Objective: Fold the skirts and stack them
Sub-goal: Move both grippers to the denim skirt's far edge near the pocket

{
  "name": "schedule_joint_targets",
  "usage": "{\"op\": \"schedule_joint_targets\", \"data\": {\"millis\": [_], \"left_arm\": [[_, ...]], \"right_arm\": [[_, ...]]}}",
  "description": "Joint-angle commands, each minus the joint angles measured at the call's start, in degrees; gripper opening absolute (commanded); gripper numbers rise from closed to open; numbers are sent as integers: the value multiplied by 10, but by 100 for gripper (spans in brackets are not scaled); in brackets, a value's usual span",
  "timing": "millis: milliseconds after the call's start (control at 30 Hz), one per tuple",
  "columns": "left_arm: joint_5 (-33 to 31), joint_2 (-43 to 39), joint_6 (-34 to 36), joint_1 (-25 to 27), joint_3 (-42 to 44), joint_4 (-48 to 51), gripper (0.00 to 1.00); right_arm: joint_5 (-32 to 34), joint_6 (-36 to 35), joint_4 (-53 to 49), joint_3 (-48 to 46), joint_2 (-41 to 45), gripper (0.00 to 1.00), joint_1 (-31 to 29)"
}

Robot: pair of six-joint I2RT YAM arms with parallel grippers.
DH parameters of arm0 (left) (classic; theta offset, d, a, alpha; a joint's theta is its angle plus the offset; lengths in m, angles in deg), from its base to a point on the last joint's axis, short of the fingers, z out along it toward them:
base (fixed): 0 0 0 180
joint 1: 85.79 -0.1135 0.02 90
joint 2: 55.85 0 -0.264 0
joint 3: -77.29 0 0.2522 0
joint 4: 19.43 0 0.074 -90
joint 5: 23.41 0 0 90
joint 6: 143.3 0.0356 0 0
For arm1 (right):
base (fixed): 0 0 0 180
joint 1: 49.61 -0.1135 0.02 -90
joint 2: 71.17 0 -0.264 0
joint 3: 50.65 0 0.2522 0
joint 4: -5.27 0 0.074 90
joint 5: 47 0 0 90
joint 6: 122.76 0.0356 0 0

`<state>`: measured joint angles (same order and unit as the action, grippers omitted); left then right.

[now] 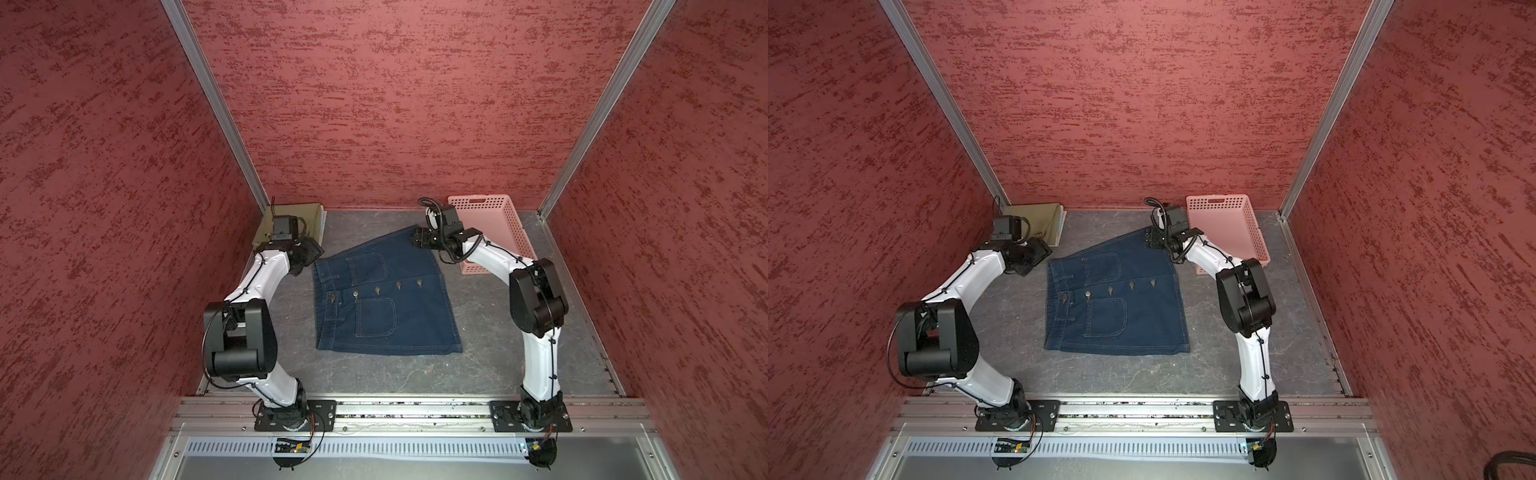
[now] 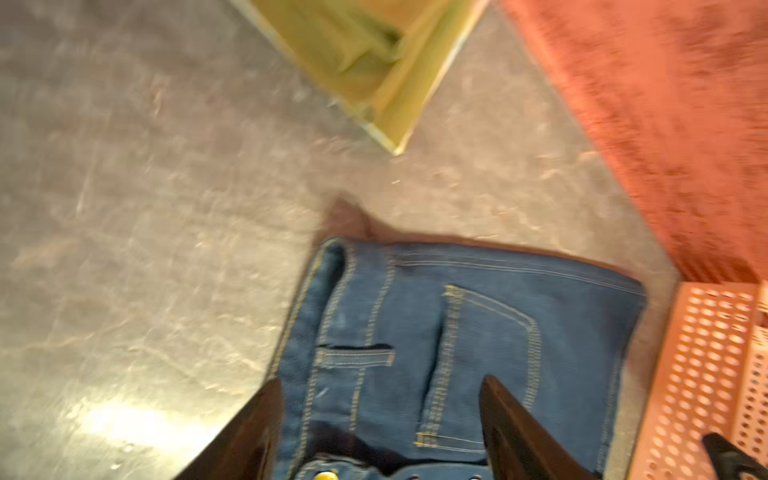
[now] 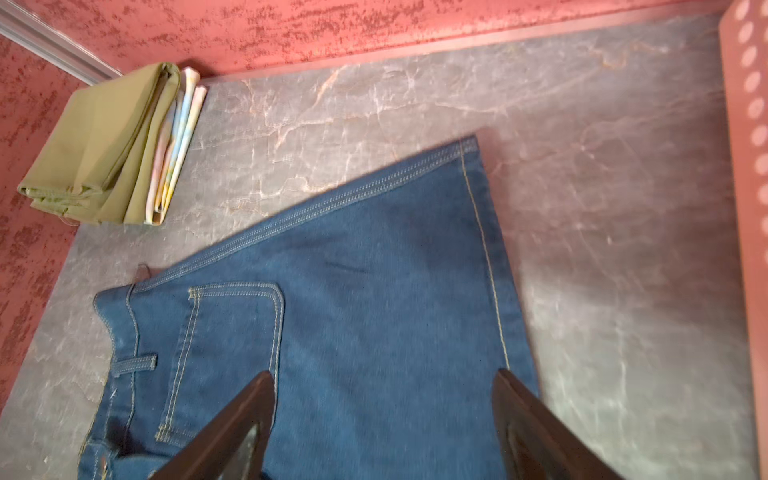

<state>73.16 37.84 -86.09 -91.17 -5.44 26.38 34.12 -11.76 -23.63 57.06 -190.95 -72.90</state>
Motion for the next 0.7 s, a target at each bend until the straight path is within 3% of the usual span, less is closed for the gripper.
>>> {"op": "schedule_joint_targets", "data": {"millis": [0,267,600,667], "left_arm": [[16,28,0,-7,5,-31,70],[22,93,-52,-10,6,-114,63],[5,146,-55,-3,-14,-157,50],[6,154,-55,-2,-20,-160,42]], "right_arm": [[-3,-9,56,14,-8,83,10],[-10,-13,78,50,-55,82,25],[-7,9,82,121,-126,81,35],[-2,20,79,140,-143,81,37]]}}
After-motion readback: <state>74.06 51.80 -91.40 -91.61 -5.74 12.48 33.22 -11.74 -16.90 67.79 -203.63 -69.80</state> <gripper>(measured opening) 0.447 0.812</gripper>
